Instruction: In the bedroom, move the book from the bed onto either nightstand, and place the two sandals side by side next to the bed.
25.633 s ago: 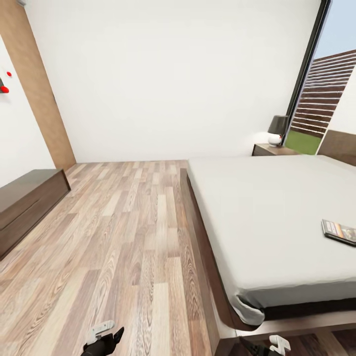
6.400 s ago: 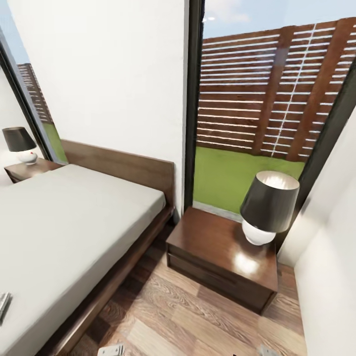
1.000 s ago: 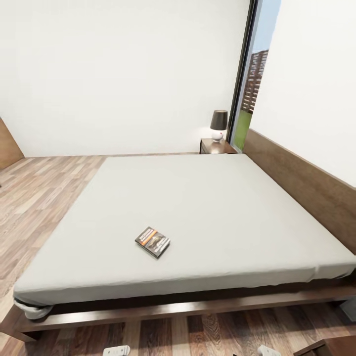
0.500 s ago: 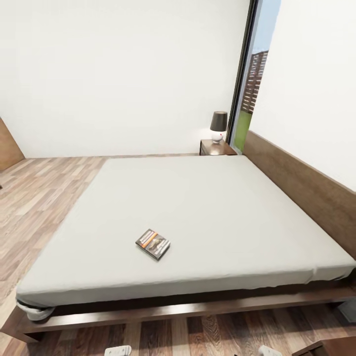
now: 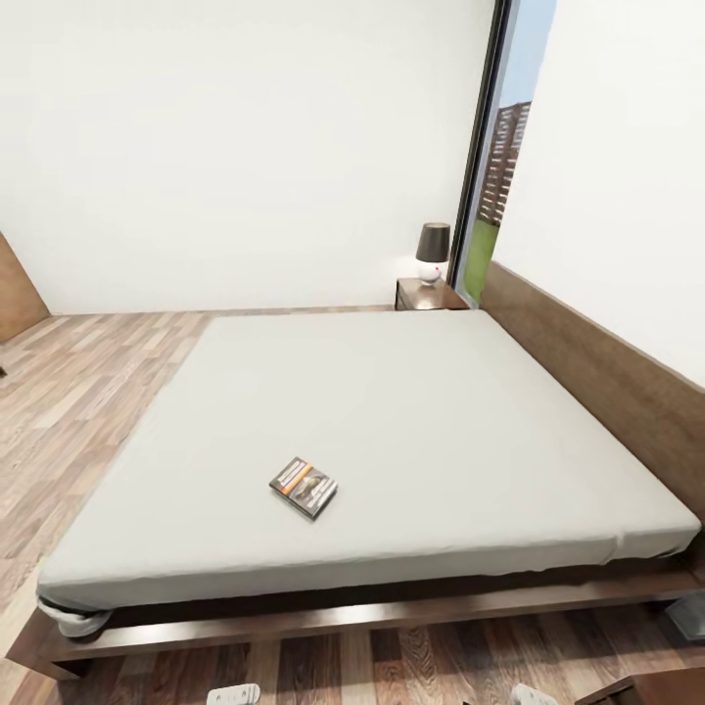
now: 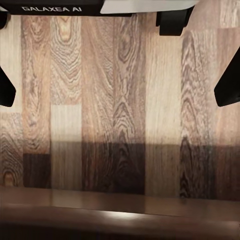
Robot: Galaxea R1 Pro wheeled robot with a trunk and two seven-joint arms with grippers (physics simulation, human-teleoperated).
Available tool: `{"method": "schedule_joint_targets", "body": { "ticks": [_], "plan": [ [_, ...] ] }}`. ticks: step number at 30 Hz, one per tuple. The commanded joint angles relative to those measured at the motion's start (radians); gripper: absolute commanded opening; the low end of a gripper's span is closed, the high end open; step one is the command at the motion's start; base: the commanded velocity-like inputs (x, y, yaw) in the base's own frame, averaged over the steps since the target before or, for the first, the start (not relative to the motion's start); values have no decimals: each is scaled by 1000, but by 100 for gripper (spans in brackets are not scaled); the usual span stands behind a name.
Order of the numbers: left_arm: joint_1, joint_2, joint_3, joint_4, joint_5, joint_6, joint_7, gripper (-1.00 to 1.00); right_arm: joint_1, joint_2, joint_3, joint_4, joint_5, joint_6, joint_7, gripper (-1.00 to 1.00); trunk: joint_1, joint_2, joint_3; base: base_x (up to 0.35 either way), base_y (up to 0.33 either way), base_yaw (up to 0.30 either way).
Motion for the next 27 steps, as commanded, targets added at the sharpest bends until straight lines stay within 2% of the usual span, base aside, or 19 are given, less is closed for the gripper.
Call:
{"method": "schedule_joint_targets", "body": {
  "ticks": [1,27],
  "plan": [
    [-1,0,9,1,-7,-3,-2,100,-1,0,-1,1,-7,-2,5,100,-4,7,2,0,0,0],
    [-1,-2,9,1,-7,-3,-2,100,-1,2,-2,2,-6,-3,5,100,-104,189,84,0,0,0]
  ]
}}
